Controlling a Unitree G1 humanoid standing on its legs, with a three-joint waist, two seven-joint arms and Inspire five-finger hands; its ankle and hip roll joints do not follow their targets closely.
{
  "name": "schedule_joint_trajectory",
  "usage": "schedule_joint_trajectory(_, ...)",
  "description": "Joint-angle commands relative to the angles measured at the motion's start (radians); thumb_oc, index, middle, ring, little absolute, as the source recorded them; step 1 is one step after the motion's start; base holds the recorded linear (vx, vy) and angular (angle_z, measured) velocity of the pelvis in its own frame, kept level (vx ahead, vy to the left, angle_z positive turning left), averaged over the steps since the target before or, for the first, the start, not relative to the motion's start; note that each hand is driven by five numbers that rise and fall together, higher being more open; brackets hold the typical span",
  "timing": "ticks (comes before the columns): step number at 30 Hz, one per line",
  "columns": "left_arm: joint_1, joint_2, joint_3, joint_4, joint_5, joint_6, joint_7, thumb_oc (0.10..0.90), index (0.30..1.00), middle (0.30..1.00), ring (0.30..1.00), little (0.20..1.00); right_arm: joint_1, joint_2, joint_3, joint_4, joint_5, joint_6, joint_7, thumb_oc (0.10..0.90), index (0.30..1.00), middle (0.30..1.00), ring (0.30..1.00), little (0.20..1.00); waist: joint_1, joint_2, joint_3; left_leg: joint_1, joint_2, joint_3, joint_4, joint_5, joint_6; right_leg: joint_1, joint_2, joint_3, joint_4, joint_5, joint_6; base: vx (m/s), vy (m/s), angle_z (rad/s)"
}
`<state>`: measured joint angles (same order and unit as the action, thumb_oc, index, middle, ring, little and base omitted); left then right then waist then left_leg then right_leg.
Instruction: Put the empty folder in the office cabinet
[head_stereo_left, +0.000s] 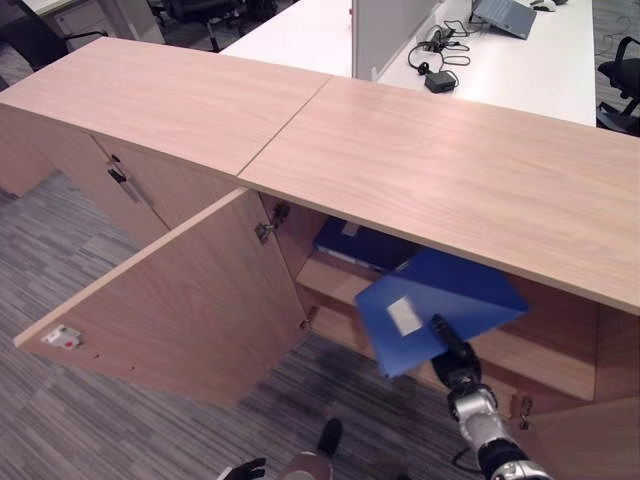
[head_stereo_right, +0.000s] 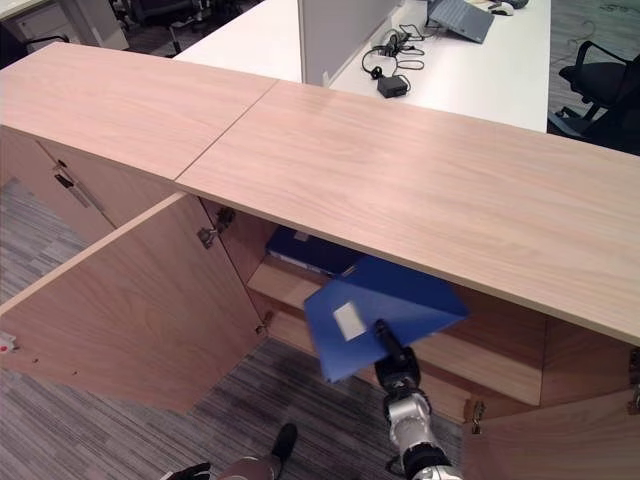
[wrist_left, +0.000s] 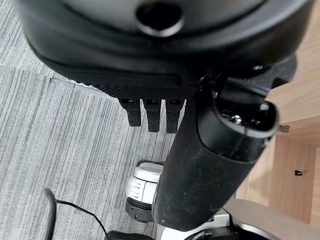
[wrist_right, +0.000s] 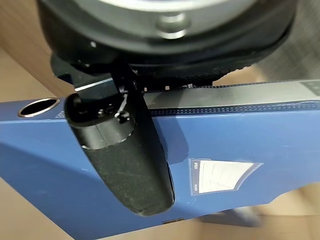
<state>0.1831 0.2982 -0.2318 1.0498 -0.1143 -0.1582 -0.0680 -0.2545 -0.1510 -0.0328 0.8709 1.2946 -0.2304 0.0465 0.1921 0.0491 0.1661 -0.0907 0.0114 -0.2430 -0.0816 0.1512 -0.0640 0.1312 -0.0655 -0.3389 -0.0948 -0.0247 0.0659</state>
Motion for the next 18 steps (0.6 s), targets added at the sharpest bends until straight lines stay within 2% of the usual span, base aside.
schedule_joint_trajectory(1,-0.067,0.023,-0.051,-0.005,-0.034,-0.034,0.013,0.800,0.900,0.900,0.900,0.900,-0.100,-0.020,-0.048,-0.096,0.078,-0.117,0.022,0.400,0.300,0.300,0.300,0.300,-0.007,0.002,-0.001,0.053,0.047,0.024,-0.006,-0.115,-0.047,0.028,-0.054,-0.004,0.008,-0.083,0.044,0.00,0.000,0.00)
schedule_joint_trajectory(2,-0.062,0.029,-0.071,-0.032,-0.021,-0.037,0.010,0.800,0.900,0.900,0.900,0.900,-0.129,-0.041,-0.122,-0.099,0.110,-0.164,0.003,0.400,0.300,0.300,0.300,0.300,-0.011,0.011,0.003,0.057,0.048,0.027,-0.006,-0.124,-0.049,0.030,-0.053,-0.001,0.008,-0.092,0.043,0.00,0.000,0.00)
schedule_joint_trajectory(3,-0.062,0.031,-0.079,-0.042,-0.014,-0.038,0.007,0.800,0.900,0.900,0.900,0.900,-0.136,-0.053,-0.142,-0.095,0.113,-0.181,-0.008,0.400,0.300,0.300,0.300,0.300,-0.014,0.015,0.004,0.052,0.047,0.025,-0.006,-0.118,-0.048,0.026,-0.055,-0.002,0.008,-0.088,0.044,0.00,0.000,0.00)
schedule_joint_trajectory(7,-0.064,0.042,-0.118,-0.074,0.017,-0.042,0.000,0.800,0.900,0.900,0.900,0.900,-0.182,-0.108,-0.205,-0.057,0.114,-0.210,-0.046,0.400,0.300,0.300,0.300,0.300,-0.019,0.028,0.010,0.045,0.045,0.024,-0.006,-0.118,-0.048,0.016,-0.056,0.000,0.008,-0.086,0.047,0.00,0.000,0.00)
schedule_joint_trajectory(11,-0.092,0.068,-0.191,-0.140,0.041,-0.054,-0.012,0.800,0.900,0.900,0.900,0.900,-0.308,-0.234,-0.264,0.030,0.130,-0.235,-0.095,0.400,0.300,0.300,0.300,0.300,-0.028,0.057,0.043,0.026,0.043,0.036,-0.006,-0.116,-0.048,-0.014,-0.063,0.015,0.008,-0.077,0.053,-0.08,0.008,-0.03)
schedule_joint_trajectory(15,-0.122,0.088,-0.271,-0.204,0.051,-0.064,-0.029,0.800,0.900,0.900,0.900,0.900,-0.464,-0.349,-0.274,0.117,0.163,-0.231,-0.116,0.400,0.300,0.300,0.300,0.300,-0.038,0.099,0.074,0.001,0.037,0.061,-0.006,-0.111,-0.046,-0.063,-0.074,0.048,0.008,-0.059,0.062,-0.09,0.042,-0.17)
schedule_joint_trajectory(18,-0.137,0.109,-0.335,-0.257,0.051,-0.078,-0.046,0.800,0.900,0.900,0.900,0.900,-0.598,-0.420,-0.232,0.190,0.180,-0.214,-0.122,0.400,0.300,0.300,0.300,0.300,-0.041,0.131,0.096,-0.032,0.037,0.102,-0.006,-0.102,-0.044,-0.122,-0.080,0.083,0.009,-0.040,0.069,-0.11,0.065,-0.44)
